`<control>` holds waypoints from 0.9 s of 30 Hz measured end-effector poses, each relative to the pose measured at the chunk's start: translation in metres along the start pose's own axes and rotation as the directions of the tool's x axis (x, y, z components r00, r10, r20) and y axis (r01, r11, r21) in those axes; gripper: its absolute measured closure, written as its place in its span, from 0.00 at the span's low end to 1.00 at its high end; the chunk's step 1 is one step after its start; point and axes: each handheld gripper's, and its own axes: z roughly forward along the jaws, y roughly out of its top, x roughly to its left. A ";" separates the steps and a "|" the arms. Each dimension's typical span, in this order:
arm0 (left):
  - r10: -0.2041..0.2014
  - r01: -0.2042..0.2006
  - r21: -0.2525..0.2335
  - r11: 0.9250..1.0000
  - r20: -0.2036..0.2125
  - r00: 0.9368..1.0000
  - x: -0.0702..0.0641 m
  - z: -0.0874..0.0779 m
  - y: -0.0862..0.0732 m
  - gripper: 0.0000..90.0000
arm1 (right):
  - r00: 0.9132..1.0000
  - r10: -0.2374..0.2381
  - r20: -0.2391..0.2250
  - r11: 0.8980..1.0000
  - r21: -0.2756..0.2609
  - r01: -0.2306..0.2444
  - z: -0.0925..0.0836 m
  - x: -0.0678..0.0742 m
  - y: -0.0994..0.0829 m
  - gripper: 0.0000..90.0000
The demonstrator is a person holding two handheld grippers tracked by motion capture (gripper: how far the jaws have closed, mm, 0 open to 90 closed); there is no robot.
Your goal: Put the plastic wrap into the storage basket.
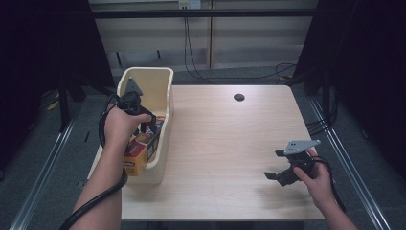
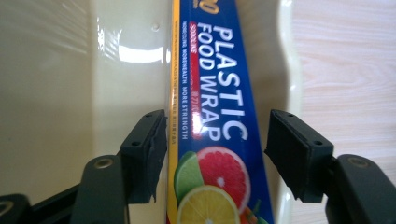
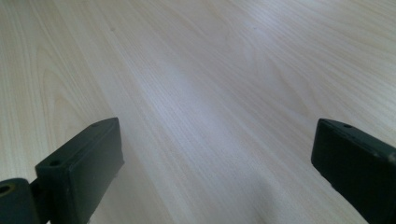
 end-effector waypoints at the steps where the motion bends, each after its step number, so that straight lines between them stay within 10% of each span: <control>1: 0.000 0.000 0.000 1.000 0.000 1.000 0.000 0.000 0.000 0.41 | 1.000 0.001 -0.002 1.000 0.000 -0.001 0.000 0.000 0.000 0.02; 16: 0.098 -0.094 -0.101 0.990 0.034 0.995 -0.011 -0.012 0.001 0.22 | 1.000 0.000 -0.001 1.000 0.000 0.000 0.000 0.000 0.000 0.02; 27: 0.216 -0.201 -0.163 0.966 0.080 0.973 -0.033 -0.019 -0.002 0.17 | 1.000 -0.006 -0.004 1.000 0.004 0.006 -0.001 0.001 -0.001 0.02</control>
